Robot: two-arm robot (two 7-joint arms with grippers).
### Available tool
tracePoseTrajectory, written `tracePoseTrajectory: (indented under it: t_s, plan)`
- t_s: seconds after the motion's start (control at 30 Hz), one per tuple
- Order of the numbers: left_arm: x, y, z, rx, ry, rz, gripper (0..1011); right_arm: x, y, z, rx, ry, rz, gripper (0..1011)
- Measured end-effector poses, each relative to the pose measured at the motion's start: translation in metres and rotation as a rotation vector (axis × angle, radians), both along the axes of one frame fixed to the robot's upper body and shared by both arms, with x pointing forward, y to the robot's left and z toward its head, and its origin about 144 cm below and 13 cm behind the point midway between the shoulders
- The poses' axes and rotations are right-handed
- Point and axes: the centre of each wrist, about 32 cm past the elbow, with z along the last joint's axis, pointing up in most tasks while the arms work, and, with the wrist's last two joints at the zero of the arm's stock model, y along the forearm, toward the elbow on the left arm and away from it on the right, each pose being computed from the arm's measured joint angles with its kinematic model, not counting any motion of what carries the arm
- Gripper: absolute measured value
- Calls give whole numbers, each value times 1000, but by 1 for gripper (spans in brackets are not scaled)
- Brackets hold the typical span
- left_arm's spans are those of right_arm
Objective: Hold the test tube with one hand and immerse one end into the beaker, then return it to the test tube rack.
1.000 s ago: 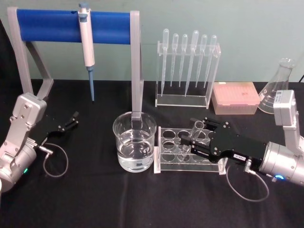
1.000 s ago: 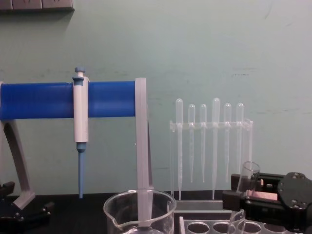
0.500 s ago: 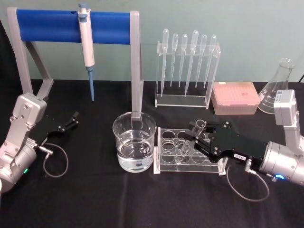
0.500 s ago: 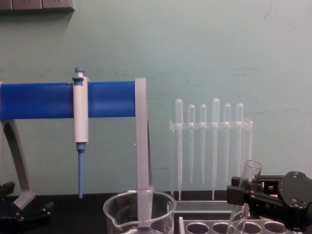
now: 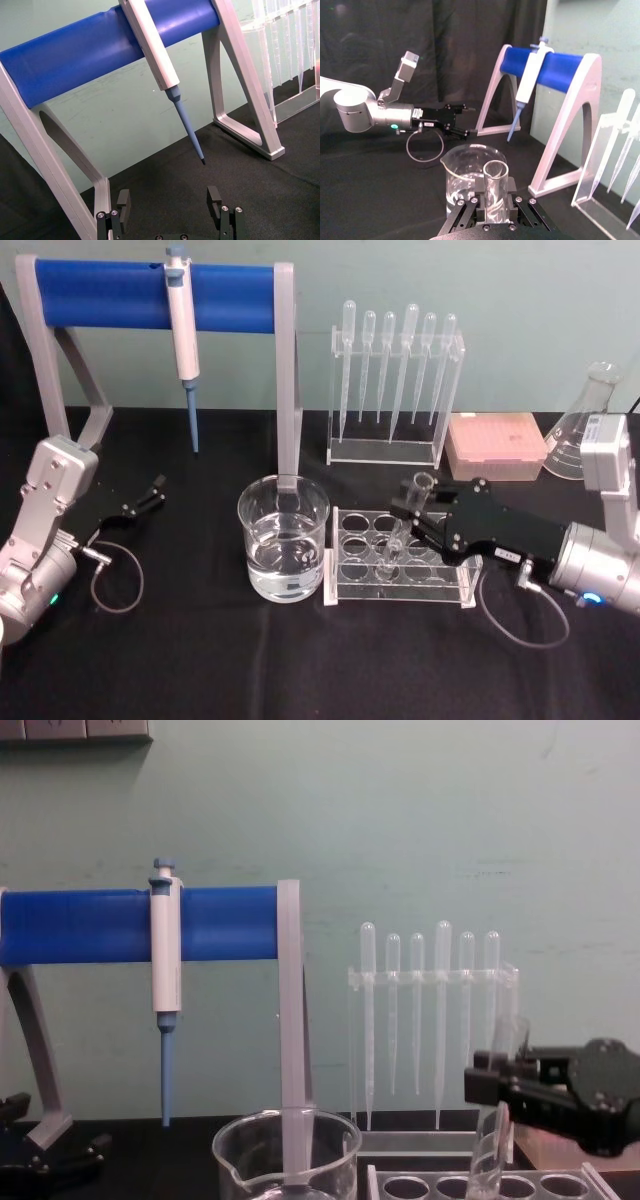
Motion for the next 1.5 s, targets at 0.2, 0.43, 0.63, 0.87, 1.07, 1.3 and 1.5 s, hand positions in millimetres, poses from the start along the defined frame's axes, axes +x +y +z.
tracePoseTrajectory:
  t_s: [0.2,0.43,0.63,0.87,1.07,1.3,1.5]
  plan:
    - [0,0,0,0,0,0,1000,2,2,16,-17,-21,10,242]
    - [0,0,0,0,0,0,1000,5,5,38,-28,-18,15,242]
    - [0,0,0,0,0,0,1000,8,7,56,-19,-5,11,242]
    - [0,0,0,0,0,0,1000,11,14,78,-12,5,34,242]
    - [0,0,0,0,0,0,1000,14,21,93,-10,7,49,242]
    - [0,0,0,0,0,0,1000,17,32,105,-10,-1,64,242]
    - [0,0,0,0,0,0,1000,19,40,114,-8,-12,79,242]
